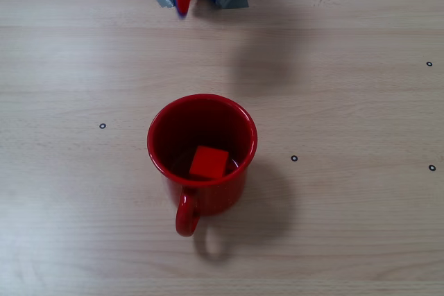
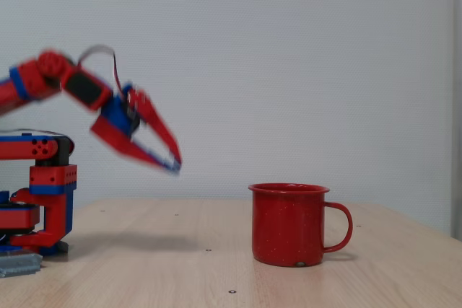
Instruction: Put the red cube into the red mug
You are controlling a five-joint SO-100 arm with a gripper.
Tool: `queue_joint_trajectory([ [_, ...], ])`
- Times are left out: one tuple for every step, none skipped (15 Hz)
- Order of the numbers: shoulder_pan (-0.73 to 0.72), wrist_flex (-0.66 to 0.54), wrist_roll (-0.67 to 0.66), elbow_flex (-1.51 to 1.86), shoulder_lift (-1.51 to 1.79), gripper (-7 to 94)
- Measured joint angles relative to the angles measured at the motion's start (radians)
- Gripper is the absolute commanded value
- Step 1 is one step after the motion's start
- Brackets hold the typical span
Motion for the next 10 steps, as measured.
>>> queue_joint_trajectory([
  [-0.031, -0.035, -0.003, 0.084, 0.034, 0],
  [-0.038, -0.066, -0.003, 0.167, 0.055, 0],
  [-0.058, -0.077, -0.021, 0.235, 0.106, 0],
  [-0.069, -0.086, -0.061, 0.285, 0.132, 0],
  [-0.069, -0.106, -0.074, 0.314, 0.132, 0],
  [-0.069, -0.121, -0.074, 0.319, 0.132, 0],
  [-0.069, -0.121, -0.074, 0.319, 0.132, 0],
  [-0.069, -0.121, -0.074, 0.319, 0.132, 0],
  [-0.069, -0.121, -0.074, 0.319, 0.132, 0],
  [-0.069, -0.121, -0.064, 0.319, 0.132, 0],
])
